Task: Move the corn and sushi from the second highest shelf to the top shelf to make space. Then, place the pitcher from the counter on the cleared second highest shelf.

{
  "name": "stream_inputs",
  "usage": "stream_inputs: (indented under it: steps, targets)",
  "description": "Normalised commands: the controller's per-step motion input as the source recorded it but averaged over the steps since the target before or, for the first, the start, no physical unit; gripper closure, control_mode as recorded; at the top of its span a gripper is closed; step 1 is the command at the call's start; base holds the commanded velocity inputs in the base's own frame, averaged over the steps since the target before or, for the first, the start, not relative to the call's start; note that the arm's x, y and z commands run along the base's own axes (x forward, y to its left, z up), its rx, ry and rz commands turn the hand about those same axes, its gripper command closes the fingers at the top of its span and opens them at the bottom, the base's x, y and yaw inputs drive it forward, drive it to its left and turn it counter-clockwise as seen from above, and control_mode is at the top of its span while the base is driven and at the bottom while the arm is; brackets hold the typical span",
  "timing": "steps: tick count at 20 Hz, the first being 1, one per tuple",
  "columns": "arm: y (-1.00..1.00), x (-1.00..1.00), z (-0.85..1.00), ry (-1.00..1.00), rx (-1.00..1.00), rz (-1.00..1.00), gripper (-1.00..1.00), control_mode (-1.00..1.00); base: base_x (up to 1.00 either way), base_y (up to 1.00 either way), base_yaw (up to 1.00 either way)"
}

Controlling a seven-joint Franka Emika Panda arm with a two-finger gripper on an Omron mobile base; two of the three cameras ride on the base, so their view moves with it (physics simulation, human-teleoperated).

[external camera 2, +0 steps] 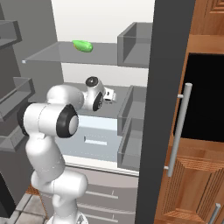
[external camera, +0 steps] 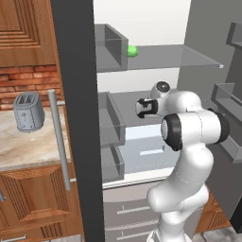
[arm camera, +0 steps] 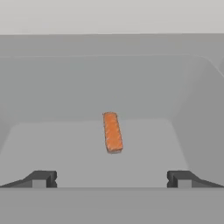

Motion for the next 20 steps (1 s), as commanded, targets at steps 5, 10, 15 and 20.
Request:
stream_inputs:
  steps: [5,10,15,20]
  targets:
    - [-0.06,0.35,-0.27,0.0,0.0,0.01,-1.0,-1.0,0.0,0.0,0.0]
    - [0.0,0.4,-0.24,0.0,0.0,0.02,-1.0,-1.0,0.0,0.0,0.0]
    - [0.0,0.48,-0.2,0.0,0.0,0.02,-1.0,-1.0,0.0,0.0,0.0]
    - [0.0,0.36,-0.33,0.0,0.0,0.03,-1.0,-1.0,0.0,0.0,0.0]
